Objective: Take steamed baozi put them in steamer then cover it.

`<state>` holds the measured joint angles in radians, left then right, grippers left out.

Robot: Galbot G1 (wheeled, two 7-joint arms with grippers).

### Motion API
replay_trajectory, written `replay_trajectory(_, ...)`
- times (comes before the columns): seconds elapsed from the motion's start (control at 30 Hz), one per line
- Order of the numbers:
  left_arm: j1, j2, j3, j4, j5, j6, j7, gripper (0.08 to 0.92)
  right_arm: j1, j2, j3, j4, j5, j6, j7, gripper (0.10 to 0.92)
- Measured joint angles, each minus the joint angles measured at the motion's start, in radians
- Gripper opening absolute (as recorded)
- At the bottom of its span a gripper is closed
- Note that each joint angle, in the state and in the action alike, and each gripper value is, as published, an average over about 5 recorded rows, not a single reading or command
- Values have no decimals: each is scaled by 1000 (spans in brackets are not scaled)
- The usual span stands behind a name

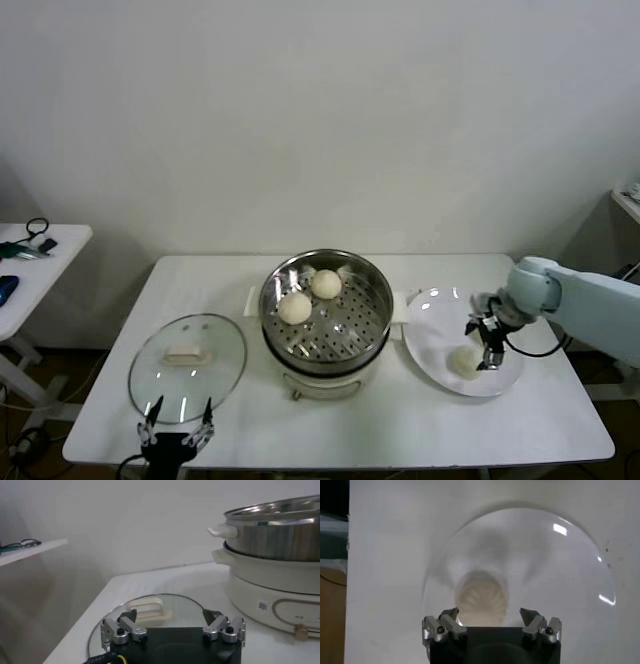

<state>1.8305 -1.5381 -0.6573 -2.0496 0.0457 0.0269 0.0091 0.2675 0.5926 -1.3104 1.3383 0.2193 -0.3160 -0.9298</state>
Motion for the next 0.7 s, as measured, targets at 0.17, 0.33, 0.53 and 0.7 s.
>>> replay_trajectory(0.17, 0, 0, 0, 0, 0, 1, 0, 823, -40, 10, 32, -14, -11, -5, 3, 822)
replay_trajectory(0.33, 1, 0, 1, 0, 0, 1, 0, 823, -68, 15, 52, -17, -18, -9, 3, 798)
replay_trajectory(0.53, 1, 0, 5, -2, 1, 2, 0, 823, -81, 13, 63, -17, -31, -10, -1, 691)
replay_trajectory(0.7, 3, 2, 11, -6, 3, 3, -1, 823, -79, 8, 62, -13, -40, -6, -8, 645)
